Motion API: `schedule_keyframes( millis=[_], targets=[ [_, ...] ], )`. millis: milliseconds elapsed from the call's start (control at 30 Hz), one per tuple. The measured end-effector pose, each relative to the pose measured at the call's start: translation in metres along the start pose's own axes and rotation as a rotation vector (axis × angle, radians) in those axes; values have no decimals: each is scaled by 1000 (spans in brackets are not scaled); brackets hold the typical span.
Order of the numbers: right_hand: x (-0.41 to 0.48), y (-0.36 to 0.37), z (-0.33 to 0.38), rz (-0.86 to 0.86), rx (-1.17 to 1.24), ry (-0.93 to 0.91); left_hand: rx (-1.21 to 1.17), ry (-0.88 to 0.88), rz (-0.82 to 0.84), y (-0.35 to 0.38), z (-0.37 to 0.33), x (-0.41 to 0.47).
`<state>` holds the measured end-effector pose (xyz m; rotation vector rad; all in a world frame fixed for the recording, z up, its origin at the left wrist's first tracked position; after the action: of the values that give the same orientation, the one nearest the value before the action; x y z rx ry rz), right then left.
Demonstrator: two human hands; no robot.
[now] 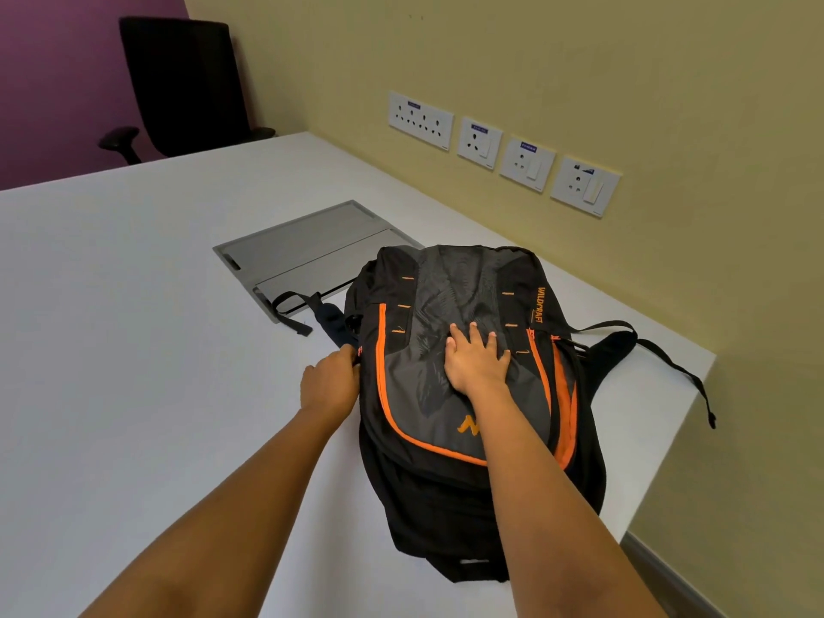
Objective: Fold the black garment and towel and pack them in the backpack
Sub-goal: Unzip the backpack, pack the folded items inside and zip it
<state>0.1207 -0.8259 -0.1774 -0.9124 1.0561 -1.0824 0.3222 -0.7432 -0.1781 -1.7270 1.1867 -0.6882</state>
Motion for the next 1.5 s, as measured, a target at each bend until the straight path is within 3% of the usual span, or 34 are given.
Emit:
schedule_keyframes(
  millis=[100,167,233,500,1033,1500],
  targets=[
    [-13,-22,37,-228,67,-165,-37,-11,51,3,1,5],
    [-27,-8,69,-231,-23,-339,-39,-8,45,1,2,7],
    [-32,15,80,-186,-151,-398,-47,-6,28,-3,2,7],
    [-20,39,76,-166,-343,-331,-25,-25,-71,-13,11,4],
    [-20,42,77,-163,-335,-333,30,9,-133,-7,9,-30],
    [-22,44,77,-65,-330,-374,-15,-111,-24,10,33,-42]
  ],
)
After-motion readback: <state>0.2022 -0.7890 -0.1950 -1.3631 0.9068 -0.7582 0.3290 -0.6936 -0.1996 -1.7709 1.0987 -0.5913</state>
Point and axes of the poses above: each hand's wrist, its own x-axis towards the middle knuckle, its own y-axis out of the palm, z = x × y, the point moved 10 cm from there along x, towards the middle knuckle, and after that the axes turned 3 degrees about -x, right-handed, at the moved point
